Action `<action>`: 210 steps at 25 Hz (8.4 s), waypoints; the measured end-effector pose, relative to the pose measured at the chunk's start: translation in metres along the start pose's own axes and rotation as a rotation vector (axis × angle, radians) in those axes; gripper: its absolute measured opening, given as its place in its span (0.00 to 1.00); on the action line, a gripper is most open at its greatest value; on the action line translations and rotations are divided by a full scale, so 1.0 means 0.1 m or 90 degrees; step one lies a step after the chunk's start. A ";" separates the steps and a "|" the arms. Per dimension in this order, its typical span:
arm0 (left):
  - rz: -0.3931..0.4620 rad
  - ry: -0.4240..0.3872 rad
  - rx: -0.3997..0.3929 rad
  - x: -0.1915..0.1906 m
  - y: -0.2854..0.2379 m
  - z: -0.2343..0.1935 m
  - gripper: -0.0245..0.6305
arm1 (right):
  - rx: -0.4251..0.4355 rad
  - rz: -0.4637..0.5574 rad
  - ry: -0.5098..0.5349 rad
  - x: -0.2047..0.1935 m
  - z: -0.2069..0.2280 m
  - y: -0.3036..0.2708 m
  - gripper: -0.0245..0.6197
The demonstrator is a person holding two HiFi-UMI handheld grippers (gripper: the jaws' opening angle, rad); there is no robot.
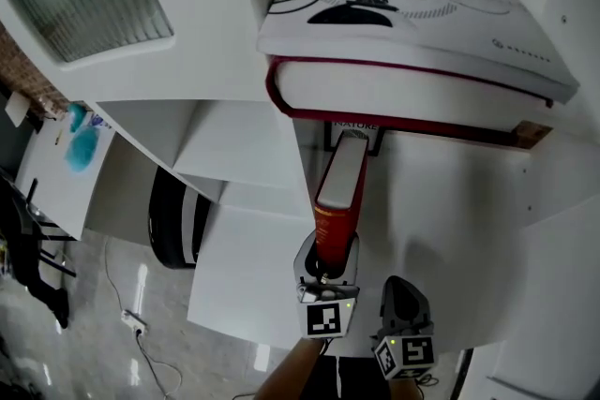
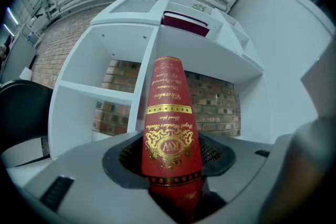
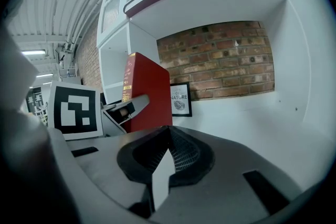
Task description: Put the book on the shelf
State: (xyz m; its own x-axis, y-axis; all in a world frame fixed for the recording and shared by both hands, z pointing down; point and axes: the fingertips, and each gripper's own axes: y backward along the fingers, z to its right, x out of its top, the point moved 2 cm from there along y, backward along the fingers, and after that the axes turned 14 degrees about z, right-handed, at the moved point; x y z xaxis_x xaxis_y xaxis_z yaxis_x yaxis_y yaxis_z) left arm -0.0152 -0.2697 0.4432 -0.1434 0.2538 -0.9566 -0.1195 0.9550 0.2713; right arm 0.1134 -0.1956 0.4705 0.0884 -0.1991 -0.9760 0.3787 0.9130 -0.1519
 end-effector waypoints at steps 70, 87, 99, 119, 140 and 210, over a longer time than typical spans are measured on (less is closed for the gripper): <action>-0.120 -0.059 0.111 -0.80 -0.60 -0.30 0.41 | 0.067 -0.027 -0.021 -0.27 0.16 -0.43 0.06; -0.123 -0.034 0.093 -0.86 -0.71 -0.25 0.42 | 0.046 -0.015 -0.029 -0.20 0.25 -0.51 0.06; -0.146 -0.009 0.094 -0.84 -0.47 -0.26 0.43 | 0.088 0.026 -0.013 0.04 0.06 -0.77 0.06; -0.184 -0.069 0.058 -0.92 -0.32 -0.20 0.43 | 0.317 -0.050 0.122 0.14 -0.36 -1.26 0.06; -0.201 -0.078 0.056 -0.89 0.02 -0.14 0.43 | 0.331 -0.058 0.153 0.14 -0.44 -1.51 0.06; -0.125 0.017 -0.050 0.14 0.32 0.37 0.06 | 0.069 0.036 0.021 0.32 0.00 -0.21 0.06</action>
State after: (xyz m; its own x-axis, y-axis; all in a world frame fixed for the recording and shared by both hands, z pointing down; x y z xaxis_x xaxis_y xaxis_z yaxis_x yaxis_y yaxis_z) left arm 0.0151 -0.2297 0.4343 -0.1363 0.0589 -0.9889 -0.2231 0.9708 0.0886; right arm 0.1080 -0.2210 0.4427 0.0824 -0.1348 -0.9874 0.4721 0.8779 -0.0805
